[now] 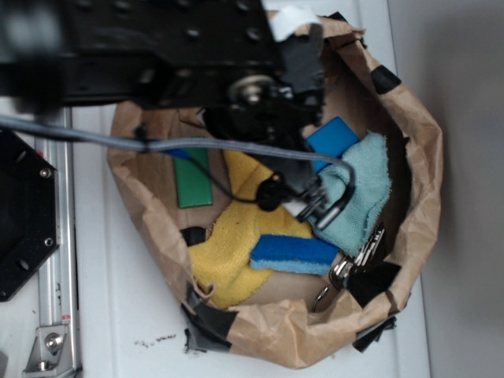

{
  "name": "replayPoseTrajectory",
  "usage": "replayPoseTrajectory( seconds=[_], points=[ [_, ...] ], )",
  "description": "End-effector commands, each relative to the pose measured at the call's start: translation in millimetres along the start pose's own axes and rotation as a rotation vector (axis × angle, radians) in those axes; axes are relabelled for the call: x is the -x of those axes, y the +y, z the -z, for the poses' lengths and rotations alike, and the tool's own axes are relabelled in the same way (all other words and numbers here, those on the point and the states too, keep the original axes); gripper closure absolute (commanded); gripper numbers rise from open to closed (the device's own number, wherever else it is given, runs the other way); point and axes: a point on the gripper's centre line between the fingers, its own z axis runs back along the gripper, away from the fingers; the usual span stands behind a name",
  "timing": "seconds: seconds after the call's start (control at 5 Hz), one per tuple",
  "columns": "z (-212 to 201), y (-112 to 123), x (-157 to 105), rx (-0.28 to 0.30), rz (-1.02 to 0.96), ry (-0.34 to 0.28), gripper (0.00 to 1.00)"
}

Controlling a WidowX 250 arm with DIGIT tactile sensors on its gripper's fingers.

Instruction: Grab the blue block.

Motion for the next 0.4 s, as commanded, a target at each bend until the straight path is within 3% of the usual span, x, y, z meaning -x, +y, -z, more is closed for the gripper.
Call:
replayPoseTrajectory(
  seconds=[0.0, 0.2],
  points=[
    [51.9, -17.4, -21.0, -0.147, -0.006, -0.053, 0.0],
    [61.0, -23.3, -26.6, -0.169, 0.042, -0.061, 0.0]
  ],
)
